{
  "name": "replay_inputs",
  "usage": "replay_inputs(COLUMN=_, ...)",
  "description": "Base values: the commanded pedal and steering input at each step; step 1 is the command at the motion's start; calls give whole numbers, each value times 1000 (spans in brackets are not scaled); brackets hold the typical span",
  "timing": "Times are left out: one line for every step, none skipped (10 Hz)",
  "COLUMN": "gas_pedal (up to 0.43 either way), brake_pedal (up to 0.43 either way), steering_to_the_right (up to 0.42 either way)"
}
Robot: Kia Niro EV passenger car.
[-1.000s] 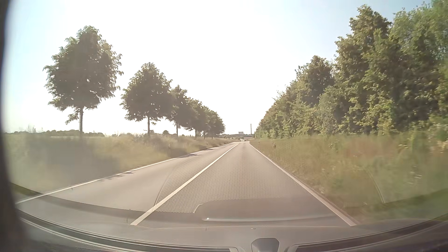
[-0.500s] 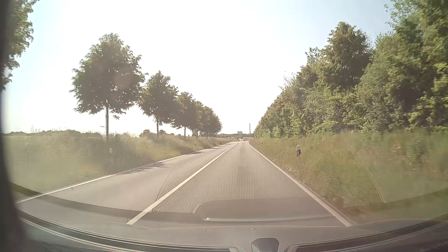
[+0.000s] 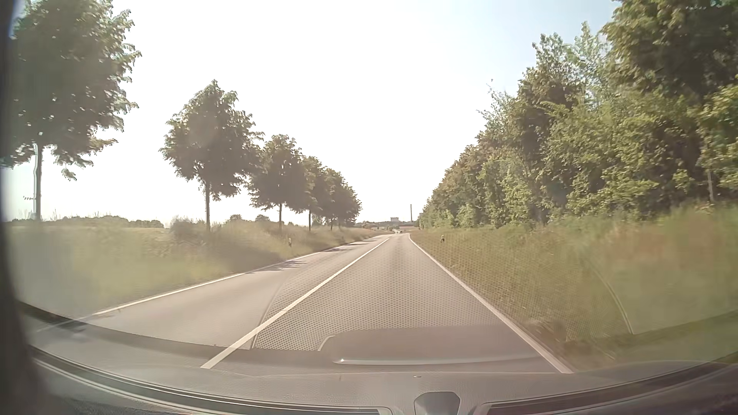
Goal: Follow the waypoints while adhering to traffic rules and regulations
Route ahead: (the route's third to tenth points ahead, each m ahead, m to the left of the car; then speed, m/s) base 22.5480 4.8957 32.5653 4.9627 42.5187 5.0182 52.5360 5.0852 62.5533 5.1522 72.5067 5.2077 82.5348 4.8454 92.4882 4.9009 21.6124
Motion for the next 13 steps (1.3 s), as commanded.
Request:
replay_inputs(gas_pedal=220, brake_pedal=0, steering_to_the_right=0)
replay_inputs(gas_pedal=209, brake_pedal=6, steering_to_the_right=0)
replay_inputs(gas_pedal=189, brake_pedal=6, steering_to_the_right=0)
replay_inputs(gas_pedal=177, brake_pedal=6, steering_to_the_right=1)
replay_inputs(gas_pedal=177, brake_pedal=6, steering_to_the_right=0)
replay_inputs(gas_pedal=177, brake_pedal=6, steering_to_the_right=1)
replay_inputs(gas_pedal=177, brake_pedal=6, steering_to_the_right=1)
replay_inputs(gas_pedal=189, brake_pedal=6, steering_to_the_right=1)
replay_inputs(gas_pedal=189, brake_pedal=6, steering_to_the_right=1)
replay_inputs(gas_pedal=197, brake_pedal=6, steering_to_the_right=2)
replay_inputs(gas_pedal=197, brake_pedal=6, steering_to_the_right=2)
replay_inputs(gas_pedal=197, brake_pedal=6, steering_to_the_right=2)
replay_inputs(gas_pedal=197, brake_pedal=6, steering_to_the_right=2)
